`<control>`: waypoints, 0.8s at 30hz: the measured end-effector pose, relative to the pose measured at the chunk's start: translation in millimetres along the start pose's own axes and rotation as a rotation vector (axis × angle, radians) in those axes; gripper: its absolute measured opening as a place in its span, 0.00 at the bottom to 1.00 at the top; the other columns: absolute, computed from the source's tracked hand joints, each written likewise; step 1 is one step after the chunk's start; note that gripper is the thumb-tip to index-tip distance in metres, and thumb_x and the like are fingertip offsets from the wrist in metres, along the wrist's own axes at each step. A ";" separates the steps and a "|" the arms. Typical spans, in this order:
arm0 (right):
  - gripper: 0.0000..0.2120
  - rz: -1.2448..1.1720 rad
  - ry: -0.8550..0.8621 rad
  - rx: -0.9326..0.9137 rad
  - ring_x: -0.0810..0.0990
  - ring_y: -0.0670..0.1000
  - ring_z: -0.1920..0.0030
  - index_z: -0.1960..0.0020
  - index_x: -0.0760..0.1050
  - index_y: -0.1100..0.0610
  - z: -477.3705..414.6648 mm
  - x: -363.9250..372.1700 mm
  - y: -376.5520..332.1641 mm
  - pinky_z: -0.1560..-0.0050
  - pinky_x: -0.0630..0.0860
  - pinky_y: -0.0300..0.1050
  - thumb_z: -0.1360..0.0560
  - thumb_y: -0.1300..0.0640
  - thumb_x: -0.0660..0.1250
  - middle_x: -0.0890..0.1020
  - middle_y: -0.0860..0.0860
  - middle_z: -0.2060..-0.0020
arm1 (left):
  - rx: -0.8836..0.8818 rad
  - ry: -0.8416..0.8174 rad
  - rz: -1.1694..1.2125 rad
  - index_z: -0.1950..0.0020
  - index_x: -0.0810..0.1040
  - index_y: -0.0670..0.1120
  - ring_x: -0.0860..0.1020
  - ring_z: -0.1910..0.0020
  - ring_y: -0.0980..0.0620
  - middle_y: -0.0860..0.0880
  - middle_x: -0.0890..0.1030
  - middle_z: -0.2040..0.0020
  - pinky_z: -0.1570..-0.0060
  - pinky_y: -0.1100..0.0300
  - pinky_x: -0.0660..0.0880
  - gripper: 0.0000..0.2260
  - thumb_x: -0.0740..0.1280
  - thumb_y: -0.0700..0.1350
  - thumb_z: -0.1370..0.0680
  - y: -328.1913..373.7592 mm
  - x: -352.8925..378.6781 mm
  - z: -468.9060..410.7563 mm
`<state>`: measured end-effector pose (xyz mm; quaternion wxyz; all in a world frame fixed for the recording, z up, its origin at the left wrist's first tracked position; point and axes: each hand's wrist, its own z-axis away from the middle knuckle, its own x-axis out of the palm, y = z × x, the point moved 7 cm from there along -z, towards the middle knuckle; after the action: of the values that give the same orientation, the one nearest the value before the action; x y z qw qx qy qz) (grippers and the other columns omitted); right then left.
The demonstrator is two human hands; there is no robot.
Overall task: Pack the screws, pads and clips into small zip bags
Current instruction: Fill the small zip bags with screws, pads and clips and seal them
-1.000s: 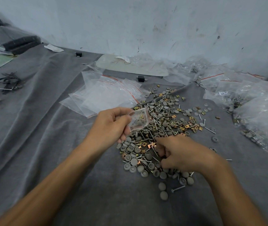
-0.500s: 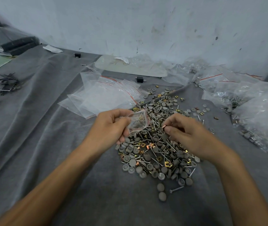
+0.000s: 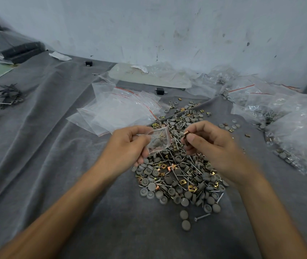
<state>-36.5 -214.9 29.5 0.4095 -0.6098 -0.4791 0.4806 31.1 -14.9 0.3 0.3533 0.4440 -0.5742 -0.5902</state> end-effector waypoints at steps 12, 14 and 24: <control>0.07 -0.342 0.056 0.049 0.83 0.51 0.57 0.46 0.80 0.58 -2.7 37.0 -2.0 0.53 0.82 0.42 0.21 0.64 0.66 0.84 0.55 0.58 | 0.005 -0.029 -0.012 0.41 0.80 0.51 0.74 0.75 0.55 0.49 0.79 0.71 0.77 0.64 0.70 0.11 0.63 0.39 0.18 -1.1 1.8 0.5; 0.11 -0.135 0.102 -0.012 0.83 0.49 0.59 0.46 0.84 0.54 -2.0 33.0 -6.2 0.55 0.81 0.40 0.20 0.66 0.66 0.84 0.51 0.59 | 0.010 -0.036 -0.015 0.41 0.80 0.51 0.74 0.75 0.55 0.49 0.79 0.71 0.77 0.64 0.70 0.11 0.63 0.39 0.18 -1.3 2.2 0.7; 0.08 0.039 0.167 -0.016 0.85 0.49 0.61 0.47 0.83 0.53 -1.0 31.3 -7.2 0.60 0.82 0.40 0.22 0.63 0.71 0.86 0.50 0.59 | 0.005 -0.051 -0.018 0.39 0.79 0.50 0.74 0.76 0.56 0.49 0.79 0.72 0.76 0.64 0.71 0.11 0.63 0.39 0.18 -3.0 4.6 0.8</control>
<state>-34.4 -182.9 30.5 0.4336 -0.6604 -0.4350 0.4320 29.0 -18.7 -3.3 0.3319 0.4350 -0.5804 -0.6032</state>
